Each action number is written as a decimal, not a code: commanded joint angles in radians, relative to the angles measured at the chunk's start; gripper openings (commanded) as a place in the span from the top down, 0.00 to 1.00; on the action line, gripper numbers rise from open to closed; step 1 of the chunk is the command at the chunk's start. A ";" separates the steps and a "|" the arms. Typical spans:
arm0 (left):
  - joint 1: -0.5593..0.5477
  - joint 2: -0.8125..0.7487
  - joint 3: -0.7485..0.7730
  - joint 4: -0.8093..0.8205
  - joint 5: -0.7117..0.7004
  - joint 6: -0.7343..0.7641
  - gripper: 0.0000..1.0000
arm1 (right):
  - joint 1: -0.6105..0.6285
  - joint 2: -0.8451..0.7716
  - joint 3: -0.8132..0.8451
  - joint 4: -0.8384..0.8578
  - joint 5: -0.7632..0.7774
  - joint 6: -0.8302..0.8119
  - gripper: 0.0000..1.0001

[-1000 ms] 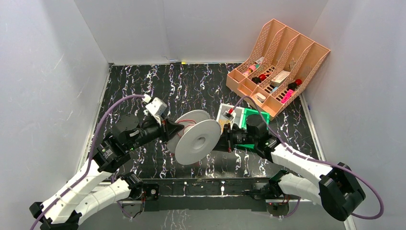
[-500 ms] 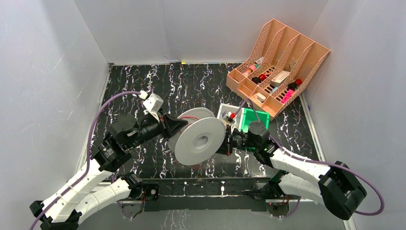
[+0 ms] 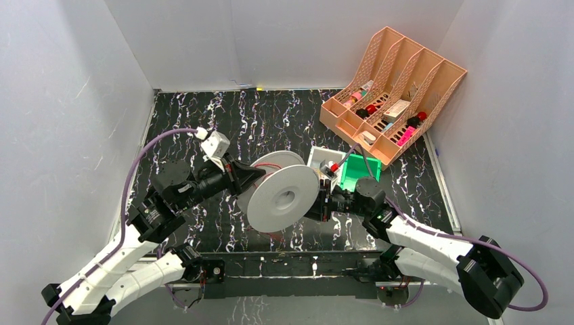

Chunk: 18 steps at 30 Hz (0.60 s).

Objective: Wrap the cables

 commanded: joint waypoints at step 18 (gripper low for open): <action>0.004 0.003 0.138 -0.025 -0.358 0.181 1.00 | 0.006 -0.181 0.085 -0.414 0.530 -0.129 0.32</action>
